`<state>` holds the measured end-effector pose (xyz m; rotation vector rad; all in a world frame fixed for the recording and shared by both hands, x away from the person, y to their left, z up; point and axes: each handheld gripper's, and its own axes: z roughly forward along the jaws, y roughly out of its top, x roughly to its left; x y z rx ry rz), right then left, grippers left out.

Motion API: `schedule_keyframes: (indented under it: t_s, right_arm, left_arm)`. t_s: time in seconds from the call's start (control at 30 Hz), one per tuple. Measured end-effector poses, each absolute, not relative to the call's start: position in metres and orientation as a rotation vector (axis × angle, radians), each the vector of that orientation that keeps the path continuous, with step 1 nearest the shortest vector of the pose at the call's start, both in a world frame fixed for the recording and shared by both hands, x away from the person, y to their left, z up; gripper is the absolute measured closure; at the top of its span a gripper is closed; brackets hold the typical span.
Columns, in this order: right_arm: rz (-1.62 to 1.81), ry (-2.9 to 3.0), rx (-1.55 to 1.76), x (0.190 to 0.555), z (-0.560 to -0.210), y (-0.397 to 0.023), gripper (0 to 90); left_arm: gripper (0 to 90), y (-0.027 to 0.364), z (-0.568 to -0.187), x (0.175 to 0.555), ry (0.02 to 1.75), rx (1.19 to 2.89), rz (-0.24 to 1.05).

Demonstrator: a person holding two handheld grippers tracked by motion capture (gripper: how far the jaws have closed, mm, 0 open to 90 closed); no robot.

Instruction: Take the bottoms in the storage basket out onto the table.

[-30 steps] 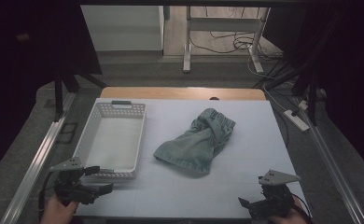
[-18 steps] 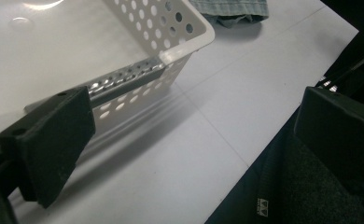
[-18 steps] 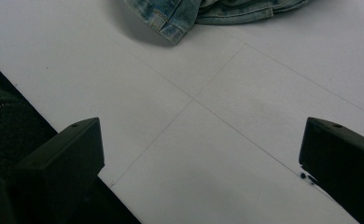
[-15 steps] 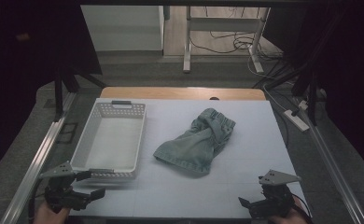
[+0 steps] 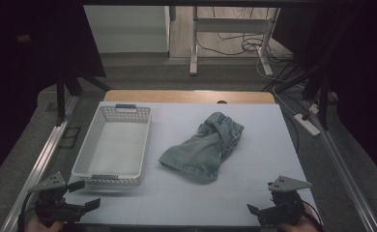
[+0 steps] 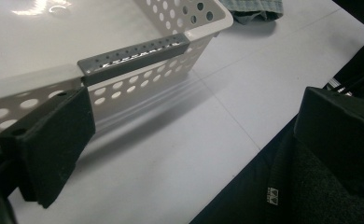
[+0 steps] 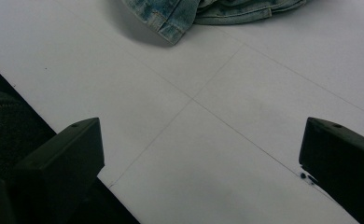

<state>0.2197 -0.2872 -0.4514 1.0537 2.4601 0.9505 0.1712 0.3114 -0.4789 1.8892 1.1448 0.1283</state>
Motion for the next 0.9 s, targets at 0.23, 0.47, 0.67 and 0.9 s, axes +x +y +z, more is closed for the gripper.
schedule_keyframes:
  t_s: [0.23, 0.47, 0.67, 0.9]
  right_arm:
    - [0.949, 2.458, 1.056, 0.22, -0.451, -0.287, 0.2]
    - [0.946, 2.457, 1.058, 0.22, -0.451, -0.287, 0.2]
    - [0.942, 2.456, 1.058, 0.22, -0.451, -0.286, 0.2]
    - [0.933, 2.46, 1.057, 0.22, -0.452, -0.286, 0.2]
  left_arm:
    - [0.0, 0.315, -0.48, 0.167, 1.168, 1.898, 0.135]
    - [0.0, 0.317, -0.48, 0.164, 1.184, 1.907, 0.135]
    - [0.0, 0.321, -0.482, 0.16, 1.187, 1.913, 0.123]
    - [0.0, 0.32, -0.481, 0.16, 1.185, 1.924, 0.118]
